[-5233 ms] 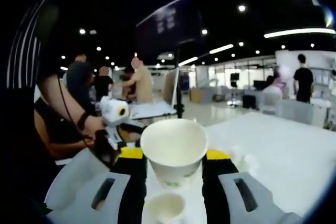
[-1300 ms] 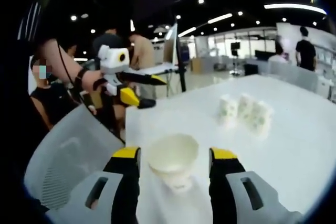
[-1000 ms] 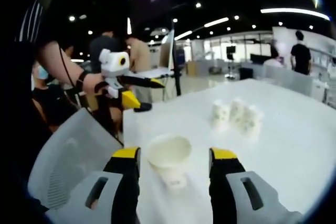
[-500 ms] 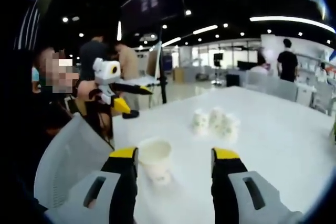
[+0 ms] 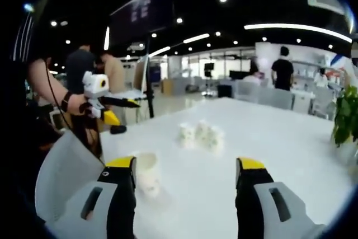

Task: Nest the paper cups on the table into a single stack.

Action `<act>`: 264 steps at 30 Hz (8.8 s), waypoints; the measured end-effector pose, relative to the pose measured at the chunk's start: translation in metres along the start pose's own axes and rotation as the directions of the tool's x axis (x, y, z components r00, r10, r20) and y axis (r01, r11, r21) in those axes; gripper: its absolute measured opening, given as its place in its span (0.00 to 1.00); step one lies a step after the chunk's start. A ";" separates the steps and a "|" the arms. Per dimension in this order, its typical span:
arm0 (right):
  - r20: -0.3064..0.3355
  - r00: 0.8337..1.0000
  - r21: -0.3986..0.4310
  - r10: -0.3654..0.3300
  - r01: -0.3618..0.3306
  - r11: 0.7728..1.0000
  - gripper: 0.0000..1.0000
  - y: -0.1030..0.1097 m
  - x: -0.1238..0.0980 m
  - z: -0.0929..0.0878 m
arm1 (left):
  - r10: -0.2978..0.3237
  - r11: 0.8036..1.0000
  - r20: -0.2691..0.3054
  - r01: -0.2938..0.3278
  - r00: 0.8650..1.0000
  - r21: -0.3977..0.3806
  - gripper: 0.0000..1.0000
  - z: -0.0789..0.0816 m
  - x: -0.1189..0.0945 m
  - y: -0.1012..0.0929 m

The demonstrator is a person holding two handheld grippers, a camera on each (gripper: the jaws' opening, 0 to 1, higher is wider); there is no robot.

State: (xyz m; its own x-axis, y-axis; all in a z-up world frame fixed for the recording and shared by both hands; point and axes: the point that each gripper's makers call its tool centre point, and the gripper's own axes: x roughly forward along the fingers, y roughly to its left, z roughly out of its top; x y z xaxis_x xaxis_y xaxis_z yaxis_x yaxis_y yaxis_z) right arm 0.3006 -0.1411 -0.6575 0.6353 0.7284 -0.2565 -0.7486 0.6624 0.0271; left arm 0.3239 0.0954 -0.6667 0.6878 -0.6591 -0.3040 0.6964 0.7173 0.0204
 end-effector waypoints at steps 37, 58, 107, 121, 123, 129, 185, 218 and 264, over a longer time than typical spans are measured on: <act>0.012 0.988 0.040 -0.151 0.150 0.988 1.00 -0.041 -0.025 -0.004 | 0.006 0.999 -0.021 -0.005 1.000 0.050 0.78 0.014 0.010 0.007; 0.018 0.987 0.055 -0.157 0.156 0.986 0.99 -0.053 -0.039 0.004 | 0.118 0.959 -0.136 -0.077 0.984 0.274 0.73 0.012 0.025 0.024; -0.079 0.987 0.069 -0.141 0.147 0.987 0.98 -0.062 -0.021 -0.012 | 0.194 0.909 -0.176 -0.109 0.965 0.401 0.72 0.008 0.089 0.091; -0.093 0.984 0.070 -0.150 0.157 0.985 0.98 -0.070 -0.016 -0.015 | 0.192 0.943 -0.173 -0.132 0.966 0.306 0.70 -0.003 0.117 0.111; -0.091 0.984 0.073 -0.150 0.157 0.985 0.98 -0.071 -0.016 -0.014 | 0.187 0.948 -0.177 -0.130 0.966 0.292 0.70 -0.006 0.121 0.112; -0.104 0.983 0.073 -0.153 0.161 0.984 0.98 -0.075 -0.016 -0.017 | 0.160 0.961 -0.197 -0.107 0.967 0.255 0.69 -0.015 0.138 0.112; -0.156 0.971 0.062 -0.183 0.194 0.979 0.96 -0.074 -0.040 -0.030 | 0.048 0.996 -0.266 -0.025 0.963 0.087 0.38 -0.047 0.174 0.102; -0.074 0.978 0.054 -0.195 0.199 0.979 0.95 -0.058 -0.054 -0.001 | 0.063 0.992 -0.225 -0.036 0.972 0.123 0.38 -0.005 0.132 0.073; -0.003 0.985 0.039 -0.170 0.170 0.985 0.93 -0.055 -0.049 0.021 | 0.046 0.973 -0.135 -0.014 0.990 0.229 0.37 0.067 0.112 0.032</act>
State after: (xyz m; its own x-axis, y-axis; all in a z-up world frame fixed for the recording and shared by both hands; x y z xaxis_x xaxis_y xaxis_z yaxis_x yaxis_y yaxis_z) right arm 0.3144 -0.2095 -0.6263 0.7526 0.6048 -0.2604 -0.6220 0.7828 0.0205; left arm 0.4374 0.0292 -0.6359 0.6855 -0.5888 -0.4283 0.7149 0.6557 0.2427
